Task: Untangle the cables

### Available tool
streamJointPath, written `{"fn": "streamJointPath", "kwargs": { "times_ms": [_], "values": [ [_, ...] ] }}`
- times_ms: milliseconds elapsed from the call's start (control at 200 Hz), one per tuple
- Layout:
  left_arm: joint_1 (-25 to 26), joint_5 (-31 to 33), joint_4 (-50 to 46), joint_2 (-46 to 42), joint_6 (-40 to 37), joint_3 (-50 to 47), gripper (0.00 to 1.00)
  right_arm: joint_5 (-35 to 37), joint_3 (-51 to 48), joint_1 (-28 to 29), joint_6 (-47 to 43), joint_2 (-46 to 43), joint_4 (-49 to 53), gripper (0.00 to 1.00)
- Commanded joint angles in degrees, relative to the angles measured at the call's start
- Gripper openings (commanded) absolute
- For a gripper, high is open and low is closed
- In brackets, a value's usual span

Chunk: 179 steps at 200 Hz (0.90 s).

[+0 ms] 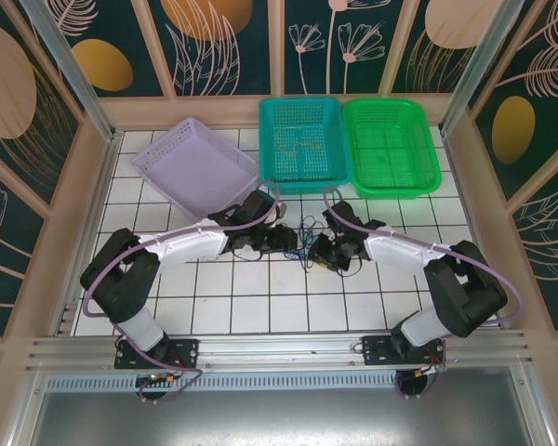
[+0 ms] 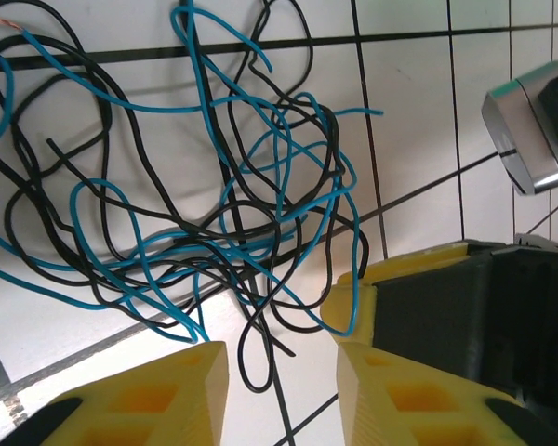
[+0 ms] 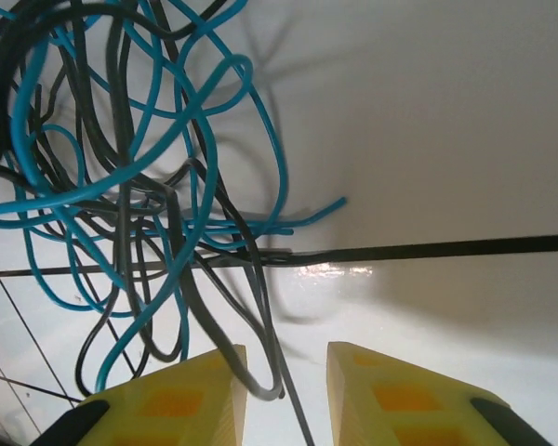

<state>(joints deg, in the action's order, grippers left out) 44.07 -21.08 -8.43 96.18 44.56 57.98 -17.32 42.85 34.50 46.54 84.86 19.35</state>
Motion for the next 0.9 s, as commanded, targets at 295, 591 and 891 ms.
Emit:
{"fn": "streamJointPath", "kwargs": {
  "times_ms": [295, 591, 891],
  "values": [
    [1.36, -0.01, -0.06, 1.42, -7.82, 1.36, 0.57, 4.66, 1.82, 0.13, -3.75, 2.37, -4.34, 0.00],
    [2.75, 4.29, 0.97, 6.32, -14.75, 5.71, 0.68, -10.55, -3.64, -5.43, -6.27, -4.28, -4.95, 0.00],
    [3.66, 4.65, 4.27, 10.56, -15.55, 7.21, 0.68, -21.23, -1.95, -10.24, -9.12, -4.08, -3.80, 0.00]
  ]
}}
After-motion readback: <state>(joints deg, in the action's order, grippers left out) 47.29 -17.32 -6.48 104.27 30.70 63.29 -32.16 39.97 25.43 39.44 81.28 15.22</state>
